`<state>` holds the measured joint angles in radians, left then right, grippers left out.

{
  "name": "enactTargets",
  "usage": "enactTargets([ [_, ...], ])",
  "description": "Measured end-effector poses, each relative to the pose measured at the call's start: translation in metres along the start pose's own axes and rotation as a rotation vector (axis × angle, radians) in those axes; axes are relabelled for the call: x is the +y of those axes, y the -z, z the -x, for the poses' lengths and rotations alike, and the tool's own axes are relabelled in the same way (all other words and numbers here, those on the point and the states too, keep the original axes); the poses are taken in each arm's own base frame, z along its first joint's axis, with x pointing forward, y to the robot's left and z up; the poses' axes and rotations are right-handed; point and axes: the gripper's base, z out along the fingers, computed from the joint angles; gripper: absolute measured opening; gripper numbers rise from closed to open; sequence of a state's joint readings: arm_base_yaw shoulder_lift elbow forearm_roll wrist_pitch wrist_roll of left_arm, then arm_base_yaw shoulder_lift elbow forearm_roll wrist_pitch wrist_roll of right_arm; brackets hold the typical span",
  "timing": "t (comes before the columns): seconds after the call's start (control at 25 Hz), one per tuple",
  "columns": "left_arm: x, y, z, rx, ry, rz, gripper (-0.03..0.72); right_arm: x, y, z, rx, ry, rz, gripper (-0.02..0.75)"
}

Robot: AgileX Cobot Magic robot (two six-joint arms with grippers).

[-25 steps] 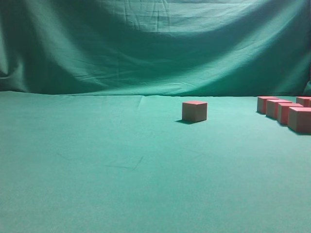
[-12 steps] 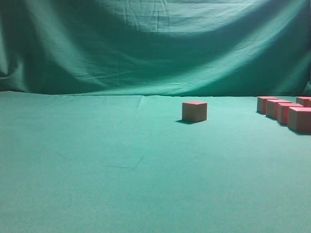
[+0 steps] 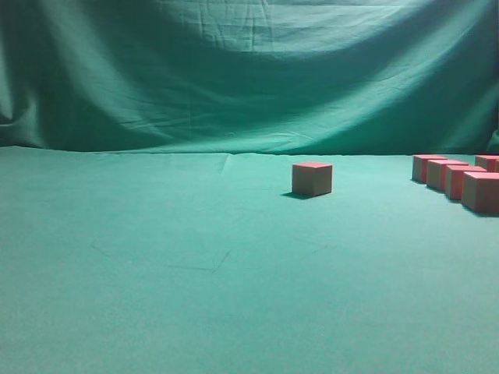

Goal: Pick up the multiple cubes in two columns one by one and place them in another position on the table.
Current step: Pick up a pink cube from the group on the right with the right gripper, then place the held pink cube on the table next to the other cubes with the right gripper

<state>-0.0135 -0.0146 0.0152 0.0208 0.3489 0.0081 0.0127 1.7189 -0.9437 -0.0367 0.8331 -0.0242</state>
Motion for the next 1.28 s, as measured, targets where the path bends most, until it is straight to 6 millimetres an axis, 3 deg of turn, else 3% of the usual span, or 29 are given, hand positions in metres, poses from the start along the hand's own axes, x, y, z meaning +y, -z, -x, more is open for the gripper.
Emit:
enactTargets([
  [0.16,0.0,0.0,0.0,0.0,0.0,0.0,0.0,0.0,0.001,-0.003,0.032,-0.028,0.0,0.268],
  [0.28,0.0,0.0,0.0,0.0,0.0,0.0,0.0,0.002,0.017,-0.009,0.081,-0.056,0.013,0.268],
  [0.44,0.0,0.0,0.0,0.0,0.0,0.0,0.0,0.024,0.068,-0.009,0.044,0.023,0.026,0.268],
  [0.64,0.0,0.0,0.0,0.0,0.0,0.0,0.0,0.069,0.144,-0.003,-0.199,0.214,0.057,0.268],
  [0.8,0.0,0.0,0.0,0.0,0.0,0.0,0.0,0.108,0.18,0.003,-0.308,0.346,0.092,0.268],
  [1.0,0.0,0.0,0.0,0.0,0.0,0.0,0.0,0.162,0.187,0.031,-0.326,0.53,0.109,0.268],
  [1.28,0.0,0.0,0.0,0.0,0.0,0.0,0.0,0.235,0.144,0.069,-0.288,0.812,0.089,0.268],
])
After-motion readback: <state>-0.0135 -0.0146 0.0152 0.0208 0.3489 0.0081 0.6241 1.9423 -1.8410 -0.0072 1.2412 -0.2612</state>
